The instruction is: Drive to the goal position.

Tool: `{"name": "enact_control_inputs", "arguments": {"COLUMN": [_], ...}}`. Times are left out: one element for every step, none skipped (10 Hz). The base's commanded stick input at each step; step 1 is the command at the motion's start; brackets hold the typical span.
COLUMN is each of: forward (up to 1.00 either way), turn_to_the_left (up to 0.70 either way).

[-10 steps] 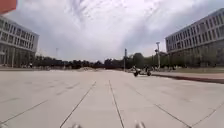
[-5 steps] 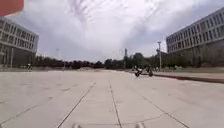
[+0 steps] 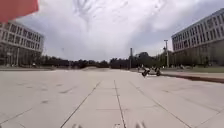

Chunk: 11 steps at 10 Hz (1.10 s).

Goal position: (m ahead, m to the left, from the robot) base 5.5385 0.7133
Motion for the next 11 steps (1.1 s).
{"name": "enact_control_inputs", "arguments": {"forward": [0.70, 0.70, 0.70, 0.70, 0.70, 0.70, 0.70, 0.70, 0.70, 0.70, 0.70], "turn_to_the_left": [0.14, 0.14, 0.14, 0.14, 0.14, 0.02, 0.00, 0.00, 0.00, 0.00, 0.00]}}
